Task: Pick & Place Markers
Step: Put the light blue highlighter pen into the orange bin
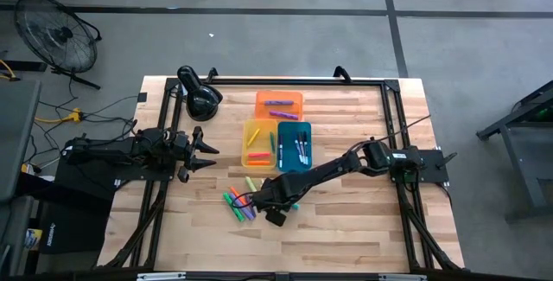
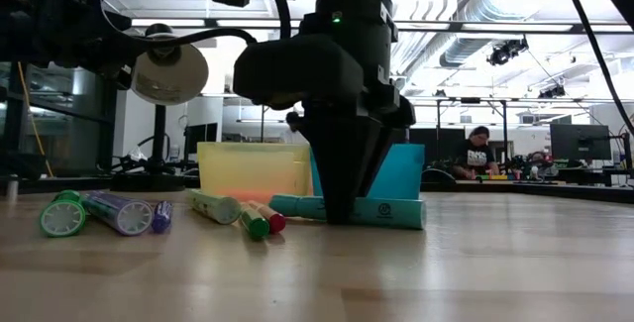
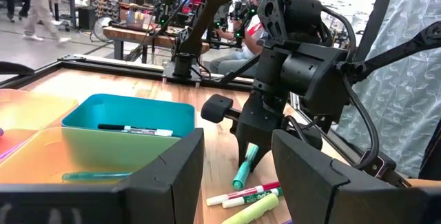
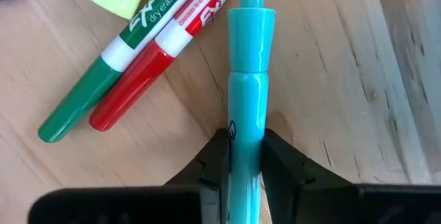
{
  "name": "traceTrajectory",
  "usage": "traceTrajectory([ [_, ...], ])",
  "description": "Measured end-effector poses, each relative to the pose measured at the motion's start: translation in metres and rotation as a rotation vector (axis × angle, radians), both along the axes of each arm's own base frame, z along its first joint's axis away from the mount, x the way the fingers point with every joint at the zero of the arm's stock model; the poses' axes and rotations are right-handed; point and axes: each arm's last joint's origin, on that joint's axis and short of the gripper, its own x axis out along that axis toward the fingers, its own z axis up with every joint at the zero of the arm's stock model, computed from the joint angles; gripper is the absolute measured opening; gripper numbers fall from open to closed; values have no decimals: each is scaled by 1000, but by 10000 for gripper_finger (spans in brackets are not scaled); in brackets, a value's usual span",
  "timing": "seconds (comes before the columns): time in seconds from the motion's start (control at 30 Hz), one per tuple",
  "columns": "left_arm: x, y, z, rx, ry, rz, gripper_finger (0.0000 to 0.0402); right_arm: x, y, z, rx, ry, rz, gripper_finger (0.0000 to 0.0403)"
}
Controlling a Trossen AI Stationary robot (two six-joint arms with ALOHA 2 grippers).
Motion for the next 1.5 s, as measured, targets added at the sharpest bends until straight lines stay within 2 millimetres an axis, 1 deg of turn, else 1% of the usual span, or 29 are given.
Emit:
traceTrajectory([
  [0.13, 0, 0, 0, 0, 0, 0, 170, -1, 3, 1, -6, -3, 36, 50],
  [0.3, 0, 0, 0, 0, 0, 0, 170, -7, 10, 12, -42, -17, 78, 50],
  [0.43, 0, 0, 0, 0, 0, 0, 170, -7, 15, 34, -50, -81, 104, 50],
  [0.57, 0, 0, 0, 0, 0, 0, 170, -10, 17, 48, -79, -108, 142, 50],
  [0.6, 0, 0, 0, 0, 0, 1, 170, -10, 17, 55, -89, -125, 150, 50],
  [0.7, 0, 0, 0, 0, 0, 0, 170, -14, 14, 75, -133, -170, 160, 50],
  [0.9, 0, 0, 0, 0, 0, 0, 170, -24, 7, 102, -226, -207, 187, 50],
  [1.07, 0, 0, 0, 0, 0, 0, 170, -33, -7, 121, -337, -199, 216, 50],
  [1.17, 0, 0, 0, 0, 0, 0, 170, -36, -20, 132, -428, -189, 239, 50],
  [1.23, 0, 0, 0, 0, 0, 0, 170, -37, -30, 136, -459, -178, 258, 50],
  [1.37, 0, 0, 0, 0, 0, 0, 170, -32, -53, 137, -476, -137, 310, 50],
  [1.5, 0, 0, 0, 0, 0, 0, 170, -27, -81, 137, -487, -94, 351, 50],
])
